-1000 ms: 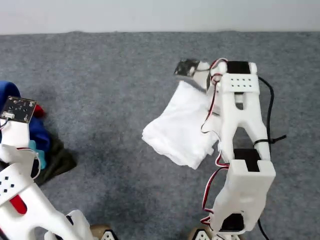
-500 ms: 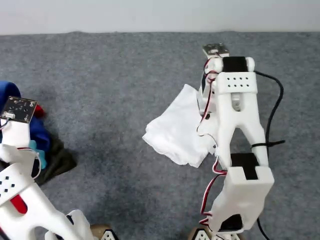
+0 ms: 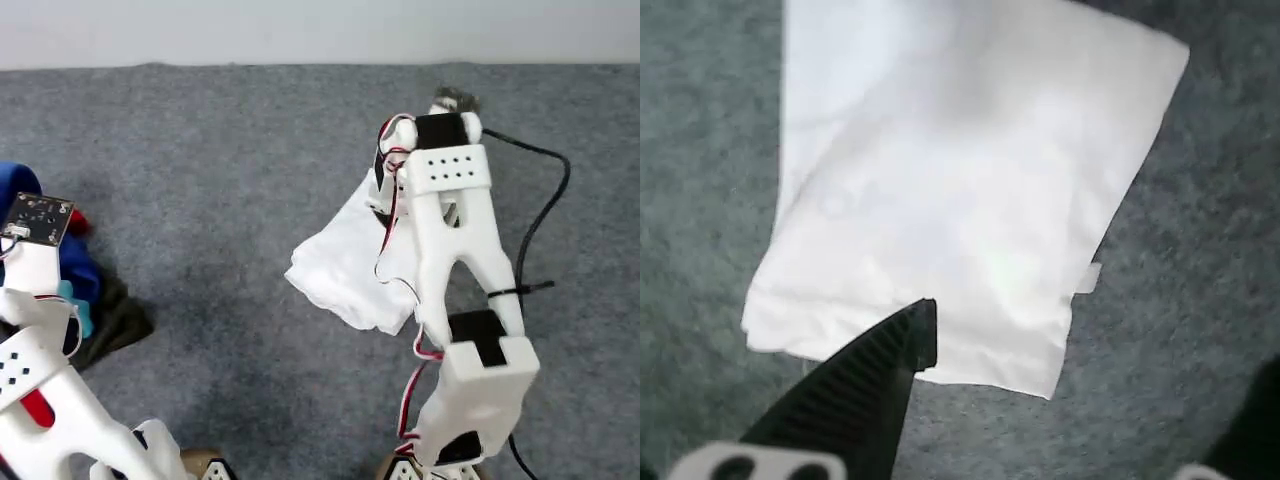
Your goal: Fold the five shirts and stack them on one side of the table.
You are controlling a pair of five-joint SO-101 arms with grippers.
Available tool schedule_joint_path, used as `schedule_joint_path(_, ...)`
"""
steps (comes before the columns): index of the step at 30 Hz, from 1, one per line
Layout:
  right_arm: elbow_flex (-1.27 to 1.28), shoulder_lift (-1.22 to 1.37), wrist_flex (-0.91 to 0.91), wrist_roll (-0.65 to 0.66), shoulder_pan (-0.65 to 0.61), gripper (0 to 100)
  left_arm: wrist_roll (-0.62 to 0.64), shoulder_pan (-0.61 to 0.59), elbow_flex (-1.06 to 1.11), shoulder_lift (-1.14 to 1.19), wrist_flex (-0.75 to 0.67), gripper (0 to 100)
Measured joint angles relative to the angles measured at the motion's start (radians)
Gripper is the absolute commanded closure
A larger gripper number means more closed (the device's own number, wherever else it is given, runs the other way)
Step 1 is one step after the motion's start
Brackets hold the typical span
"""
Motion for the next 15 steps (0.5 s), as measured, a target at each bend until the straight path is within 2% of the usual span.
schedule_joint_path(5, 0.0, 0.149, -0.074, -0.083, -0.003, 56.0, 0.0, 0.0, 0.0, 0.0, 0.0, 98)
schedule_joint_path(15, -0.008, 0.393, -0.281, -0.097, -0.005, 66.9, 0.0, 0.0, 0.0, 0.0, 0.0, 98)
